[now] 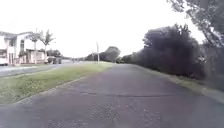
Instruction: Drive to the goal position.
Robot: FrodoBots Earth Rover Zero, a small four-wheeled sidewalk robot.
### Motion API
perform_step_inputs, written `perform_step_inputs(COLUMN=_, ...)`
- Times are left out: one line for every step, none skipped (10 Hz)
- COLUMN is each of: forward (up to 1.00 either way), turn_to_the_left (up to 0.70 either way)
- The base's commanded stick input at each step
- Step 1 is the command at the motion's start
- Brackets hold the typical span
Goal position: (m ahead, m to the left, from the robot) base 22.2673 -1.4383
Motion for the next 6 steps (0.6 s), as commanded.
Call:
perform_step_inputs(forward=0.06, turn_to_the_left=0.00)
perform_step_inputs(forward=0.05, turn_to_the_left=0.00)
perform_step_inputs(forward=0.05, turn_to_the_left=0.00)
perform_step_inputs(forward=0.05, turn_to_the_left=0.00)
perform_step_inputs(forward=0.06, turn_to_the_left=0.00)
perform_step_inputs(forward=0.06, turn_to_the_left=0.00)
